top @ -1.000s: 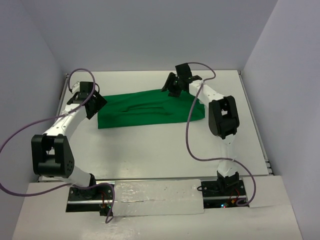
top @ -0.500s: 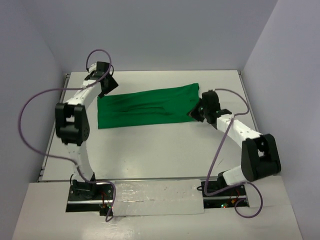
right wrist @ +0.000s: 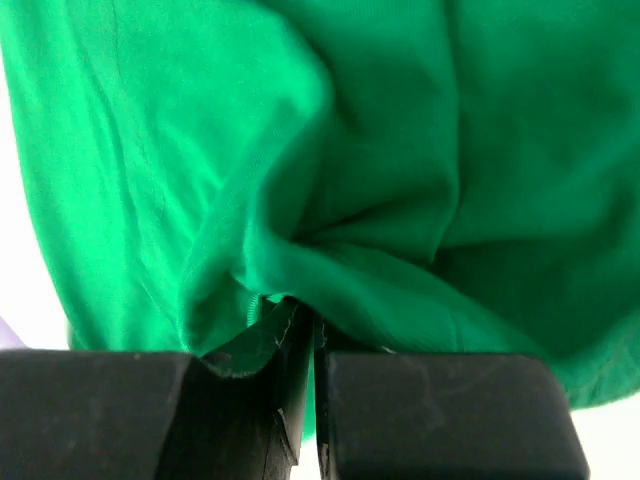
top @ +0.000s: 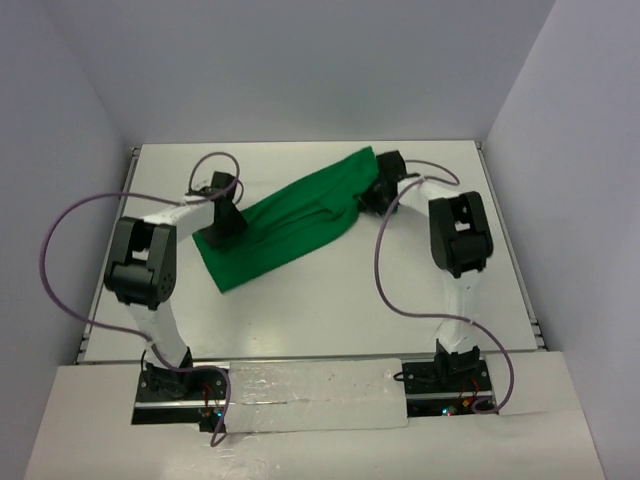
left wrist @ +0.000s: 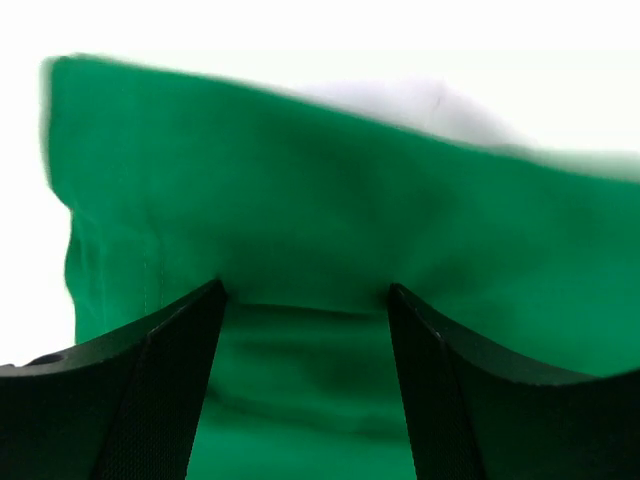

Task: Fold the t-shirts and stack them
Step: Rotate the tshirt 90 degrees

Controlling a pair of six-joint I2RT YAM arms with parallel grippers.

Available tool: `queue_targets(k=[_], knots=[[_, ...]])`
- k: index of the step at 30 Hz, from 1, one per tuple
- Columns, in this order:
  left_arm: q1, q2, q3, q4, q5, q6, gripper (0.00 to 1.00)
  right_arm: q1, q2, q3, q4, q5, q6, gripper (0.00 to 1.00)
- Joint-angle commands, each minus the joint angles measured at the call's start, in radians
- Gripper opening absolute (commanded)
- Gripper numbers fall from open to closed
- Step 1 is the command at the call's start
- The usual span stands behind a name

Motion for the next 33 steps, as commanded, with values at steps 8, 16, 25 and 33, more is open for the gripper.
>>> queue_targets(k=[8,16,25,33], knots=[[-0.324,-0.337,-0.112,-0.199,0.268,-0.361,0.78,-0.018,0.372,0.831,-0.367,-0.036,-0.124,0.47],[-0.247,-0.360,0.135,-0.302,-0.013,-0.174,0.76,-0.035,-0.192,0.009,-0.053,-0.070,-0.153,0.71],[-0.030,-0.407,-0.009,-0.182,0.035,-0.036,0.75,0.287,-0.466,-0.586,0.226,-0.079,0.009,0.71],[-0.023,-0.447,-0.062,-0.161,0.051,-0.031,0.75,0.427,-0.293,-0.617,0.471,-0.178,0.104,0.57]])
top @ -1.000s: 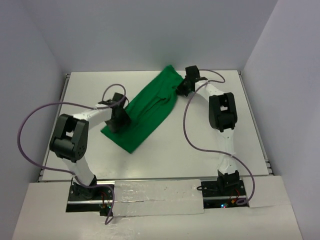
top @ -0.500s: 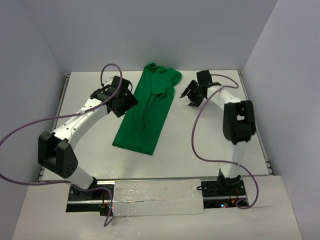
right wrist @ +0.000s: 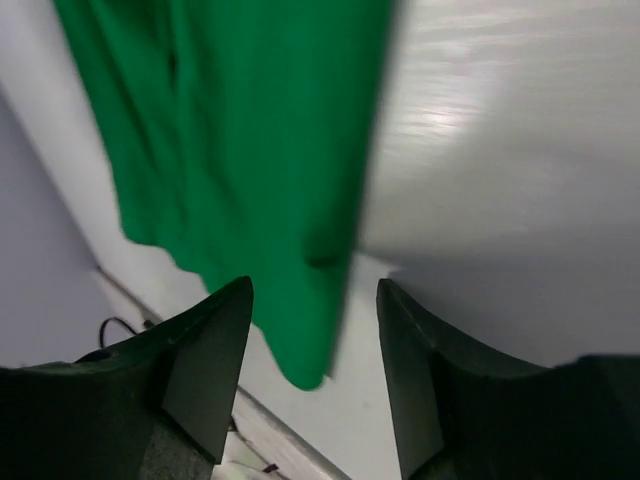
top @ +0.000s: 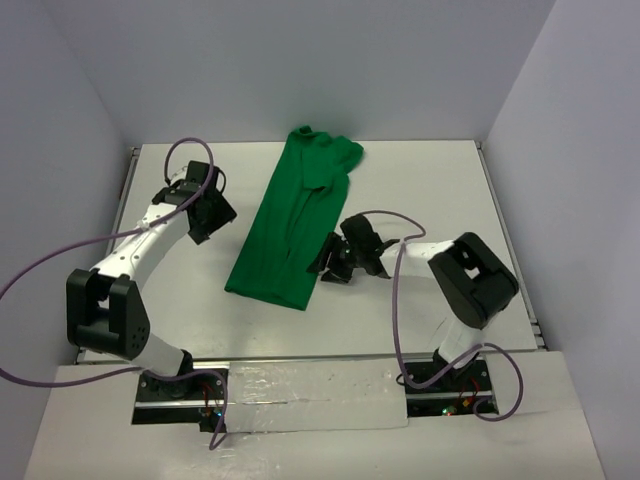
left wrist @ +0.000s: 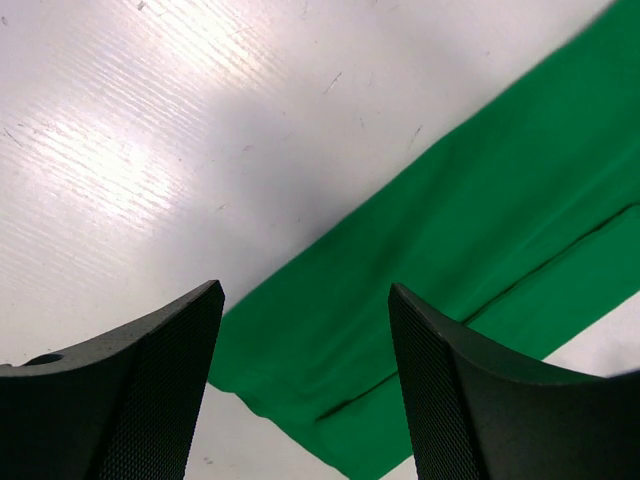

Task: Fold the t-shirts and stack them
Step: Rotate the tshirt 90 degrees

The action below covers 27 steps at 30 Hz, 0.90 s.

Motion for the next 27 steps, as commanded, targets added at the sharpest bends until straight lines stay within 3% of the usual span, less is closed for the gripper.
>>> queue_targets(k=[1,4,5,6,12,21,22,23,24,25,26,27], knots=[[0.000,-0.059,-0.028,0.058,0.017,0.023,0.75,0.037,0.097,-0.013,0.175,-0.037,0.057,0.52],[0.000,-0.077,-0.079,0.090,0.038,0.025,0.75,0.037,0.103,-0.015,0.179,-0.047,0.046,0.33],[0.000,-0.088,-0.107,0.109,0.052,0.030,0.75,0.035,0.088,-0.022,0.161,-0.029,0.036,0.18],[0.000,-0.098,-0.127,0.123,0.062,0.033,0.75,0.032,0.073,-0.029,0.141,-0.014,0.029,0.10],[-0.021,-0.178,-0.258,0.182,0.153,0.066,0.76,-0.058,-0.104,-0.161,-0.018,0.080,-0.056,0.09],[-0.289,-0.160,-0.412,0.242,0.202,-0.039,0.76,-0.207,-0.330,-0.304,-0.196,0.150,-0.211,0.09],[-0.303,-0.158,-0.434,0.283,0.218,-0.063,0.75,-0.209,-0.360,-0.305,-0.209,0.161,-0.217,0.09],[-0.325,-0.158,-0.478,0.305,0.253,-0.077,0.76,-0.208,-0.378,-0.311,-0.234,0.168,-0.229,0.19],[-0.342,-0.168,-0.502,0.349,0.270,-0.100,0.75,-0.207,-0.411,-0.320,-0.245,0.166,-0.242,0.40],[-0.350,-0.177,-0.526,0.376,0.276,-0.112,0.75,-0.207,-0.433,-0.321,-0.252,0.160,-0.243,0.43],[-0.361,-0.193,-0.566,0.422,0.311,-0.128,0.73,-0.207,-0.462,-0.336,-0.266,0.155,-0.243,0.55],[-0.369,-0.207,-0.599,0.464,0.342,-0.141,0.71,-0.207,-0.485,-0.352,-0.275,0.149,-0.240,0.61]])
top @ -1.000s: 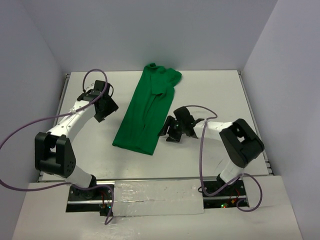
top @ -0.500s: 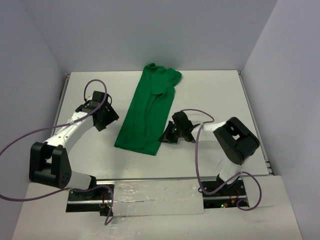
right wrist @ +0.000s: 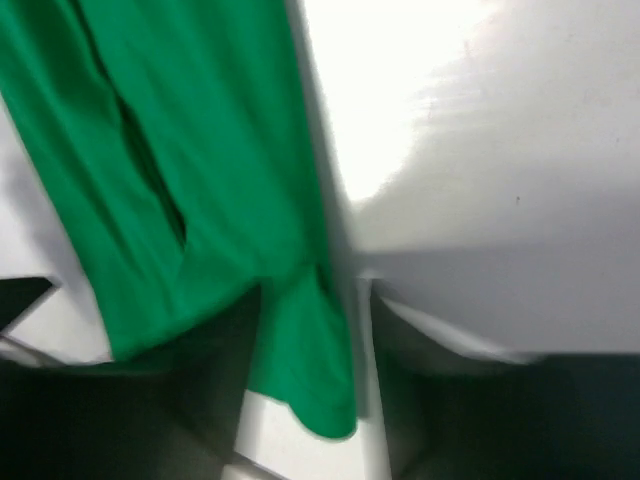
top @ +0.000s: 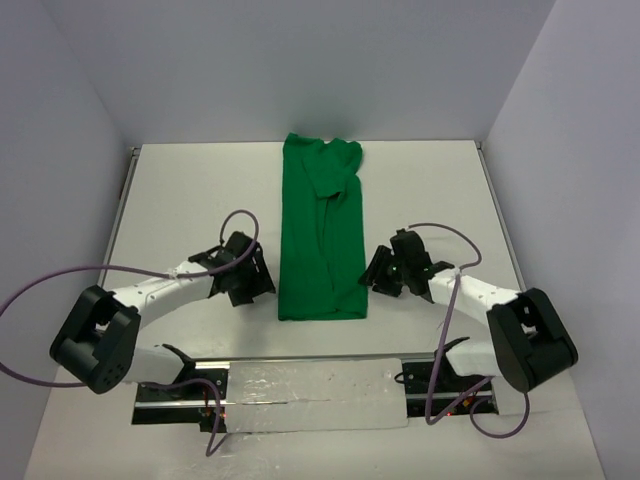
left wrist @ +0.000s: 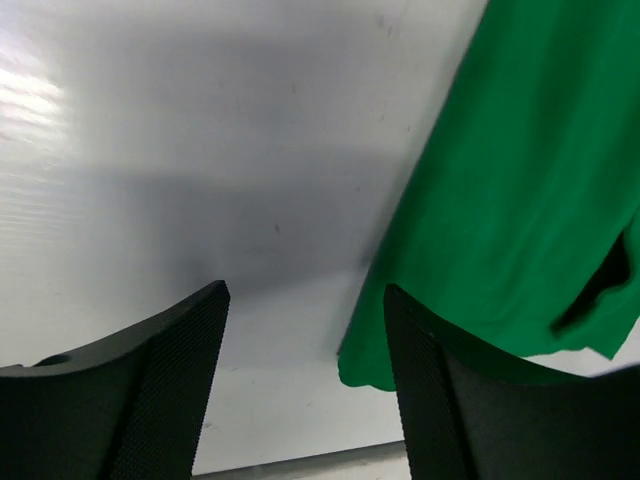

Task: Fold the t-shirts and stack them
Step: Rotate the tshirt 90 degrees, then grab the bottom of the folded rectangular tshirt with both arms

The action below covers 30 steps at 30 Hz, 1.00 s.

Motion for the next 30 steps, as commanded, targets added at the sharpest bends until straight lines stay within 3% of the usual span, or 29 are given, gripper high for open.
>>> queue_targets(k=[1,6,10,13,17,20,21,22,30], knots=[[-0.037,-0.051,-0.107,0.211,0.133,-0.091,0.69,-0.003,-0.096,-0.062,-0.114,0.019,-0.044,0.62],[-0.093,-0.075,-0.234,0.371,0.216,-0.181,0.57,0.002,-0.203,-0.199,-0.070,-0.067,0.032,0.60],[-0.114,-0.059,-0.257,0.428,0.232,-0.208,0.53,0.020,-0.189,-0.240,-0.002,-0.123,0.063,0.58],[-0.132,-0.037,-0.251,0.411,0.231,-0.222,0.44,0.048,-0.145,-0.239,0.029,-0.148,0.073,0.55],[-0.146,-0.047,-0.283,0.387,0.218,-0.252,0.26,0.072,-0.137,-0.241,0.032,-0.148,0.090,0.43],[-0.147,-0.078,-0.302,0.374,0.206,-0.268,0.11,0.071,-0.172,-0.241,-0.003,-0.123,0.093,0.24],[-0.149,-0.085,-0.303,0.362,0.200,-0.271,0.10,0.072,-0.183,-0.237,-0.019,-0.104,0.093,0.13],[-0.149,-0.091,-0.302,0.355,0.197,-0.272,0.10,0.073,-0.198,-0.234,-0.034,-0.093,0.096,0.09],[-0.160,-0.156,-0.170,0.191,0.092,-0.260,0.10,0.075,-0.382,-0.092,-0.249,0.063,0.059,0.09]])
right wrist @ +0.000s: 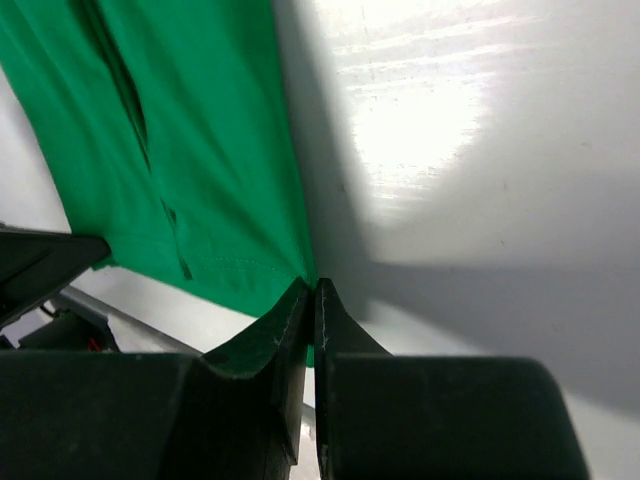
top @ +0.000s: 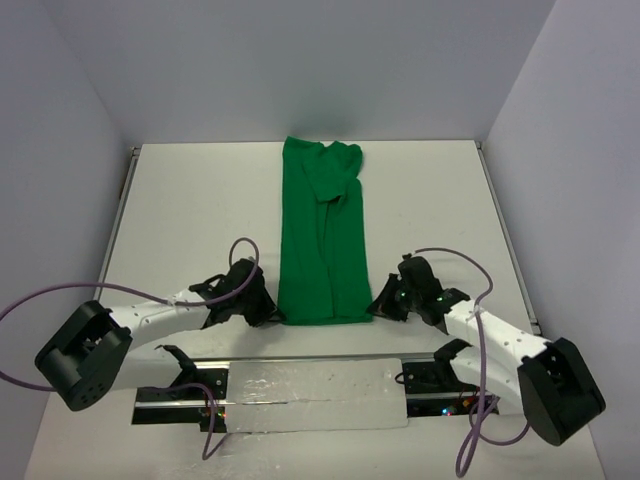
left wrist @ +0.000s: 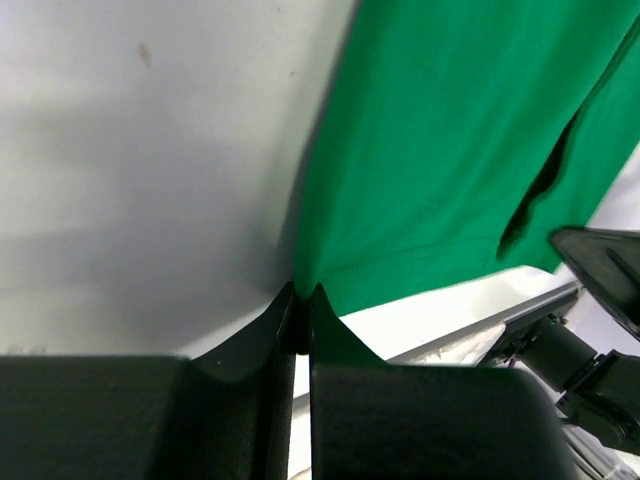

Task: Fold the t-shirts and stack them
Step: Grab the bottom of the folded rectangular tshirt with both arms, then fold the folded rectangular tshirt in 1/3 of the way

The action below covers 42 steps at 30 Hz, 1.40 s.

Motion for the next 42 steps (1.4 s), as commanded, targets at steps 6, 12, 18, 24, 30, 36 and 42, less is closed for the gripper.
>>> queue_targets(k=[6,12,18,24,30,36,42], knots=[[0.013,0.009,0.397,-0.263,-0.217,0.071,0.10,0.001,0.063,0.320,-0.160,0.223,-0.096,0.09],[0.108,0.232,0.671,-0.301,-0.243,0.173,0.10,-0.035,0.242,0.529,-0.115,0.228,-0.135,0.09],[0.205,0.422,0.918,-0.297,-0.199,0.246,0.10,-0.094,0.456,0.762,-0.104,0.236,-0.182,0.09],[0.263,0.644,1.117,-0.323,-0.148,0.296,0.10,-0.121,0.694,0.974,-0.113,0.188,-0.211,0.09],[0.319,0.839,1.289,-0.348,-0.121,0.304,0.35,-0.138,0.907,1.128,-0.094,0.142,-0.213,0.36],[0.339,0.899,1.466,-0.457,-0.235,0.362,0.86,-0.150,0.928,1.183,-0.111,0.154,-0.223,0.89],[0.337,0.704,1.344,-0.432,-0.348,0.379,0.89,-0.155,0.750,1.068,-0.100,0.224,-0.246,0.93]])
